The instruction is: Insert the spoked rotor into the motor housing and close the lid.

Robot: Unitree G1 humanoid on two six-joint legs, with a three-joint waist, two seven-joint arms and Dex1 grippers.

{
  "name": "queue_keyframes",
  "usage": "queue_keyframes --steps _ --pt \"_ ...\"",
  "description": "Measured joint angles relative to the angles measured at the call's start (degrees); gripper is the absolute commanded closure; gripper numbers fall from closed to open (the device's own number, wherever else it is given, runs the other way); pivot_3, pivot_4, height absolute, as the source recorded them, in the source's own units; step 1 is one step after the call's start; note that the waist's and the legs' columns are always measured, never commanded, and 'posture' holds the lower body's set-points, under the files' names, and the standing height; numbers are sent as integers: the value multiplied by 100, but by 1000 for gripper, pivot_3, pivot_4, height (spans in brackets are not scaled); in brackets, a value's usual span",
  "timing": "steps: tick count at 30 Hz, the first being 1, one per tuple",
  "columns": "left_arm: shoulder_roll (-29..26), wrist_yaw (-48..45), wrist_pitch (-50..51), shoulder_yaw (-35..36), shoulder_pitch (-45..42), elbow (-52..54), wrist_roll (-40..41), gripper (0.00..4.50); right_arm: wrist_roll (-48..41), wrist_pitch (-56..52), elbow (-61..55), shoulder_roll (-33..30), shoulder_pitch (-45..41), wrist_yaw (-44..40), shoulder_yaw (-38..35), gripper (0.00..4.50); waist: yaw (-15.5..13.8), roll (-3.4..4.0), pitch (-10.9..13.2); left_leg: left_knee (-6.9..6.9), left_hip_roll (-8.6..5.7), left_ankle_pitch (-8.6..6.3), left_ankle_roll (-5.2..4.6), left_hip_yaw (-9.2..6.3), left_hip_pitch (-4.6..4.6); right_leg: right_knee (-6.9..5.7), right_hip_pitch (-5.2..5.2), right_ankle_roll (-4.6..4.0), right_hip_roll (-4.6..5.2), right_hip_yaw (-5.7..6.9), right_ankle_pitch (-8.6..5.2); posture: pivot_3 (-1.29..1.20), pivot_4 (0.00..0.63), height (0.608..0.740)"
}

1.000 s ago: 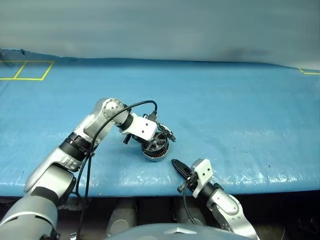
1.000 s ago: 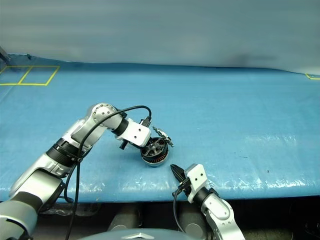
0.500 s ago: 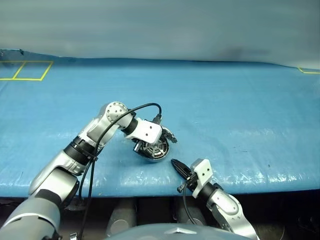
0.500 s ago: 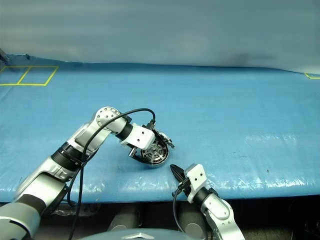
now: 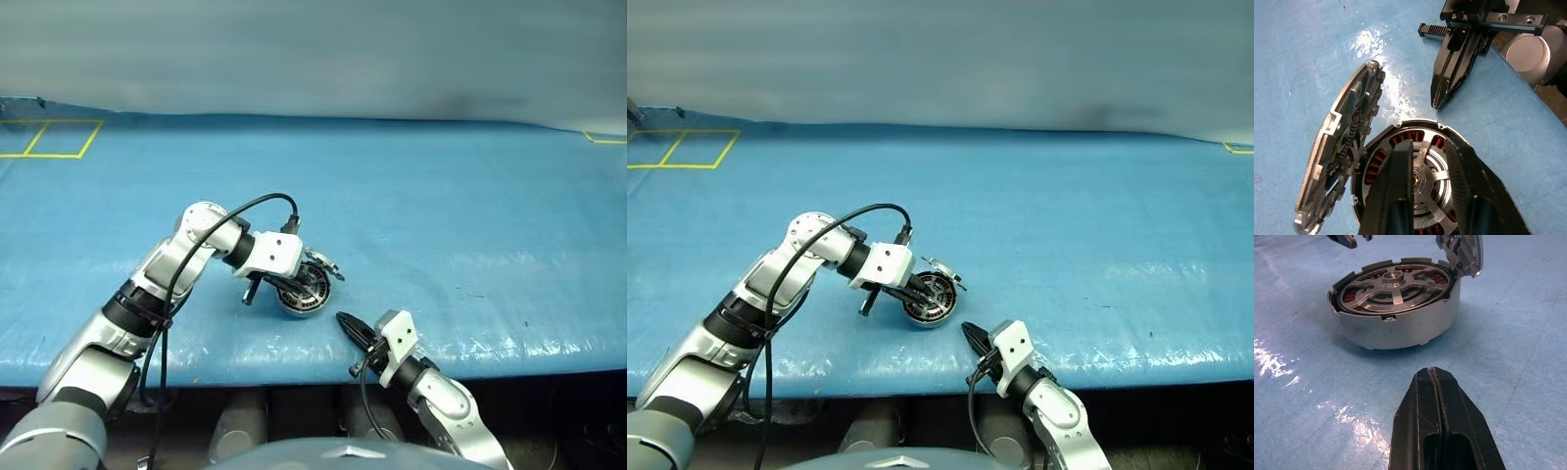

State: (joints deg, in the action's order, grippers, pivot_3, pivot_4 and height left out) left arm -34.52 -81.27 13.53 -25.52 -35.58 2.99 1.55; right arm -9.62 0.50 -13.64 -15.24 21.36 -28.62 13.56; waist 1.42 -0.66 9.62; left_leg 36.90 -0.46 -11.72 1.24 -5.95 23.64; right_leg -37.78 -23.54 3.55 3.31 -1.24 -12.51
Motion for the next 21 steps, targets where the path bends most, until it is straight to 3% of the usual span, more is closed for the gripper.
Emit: queue_keyframes --steps 9,21 --pt "-75 700 353 312 850 344 231 4479 -30 -117 -56 -115 -15 -11 -118 4500 -9 0 1 1 0 0 0 0 0 0 0 0 2 0 0 0 150 740" --pt "319 1409 446 100 874 126 -79 4479 -27 -198 -66 -118 -63 -5 -118 4500 -21 0 2 -6 -1 -1 1 2 -2 0 -1 -1 3 2 -1 0 150 740"
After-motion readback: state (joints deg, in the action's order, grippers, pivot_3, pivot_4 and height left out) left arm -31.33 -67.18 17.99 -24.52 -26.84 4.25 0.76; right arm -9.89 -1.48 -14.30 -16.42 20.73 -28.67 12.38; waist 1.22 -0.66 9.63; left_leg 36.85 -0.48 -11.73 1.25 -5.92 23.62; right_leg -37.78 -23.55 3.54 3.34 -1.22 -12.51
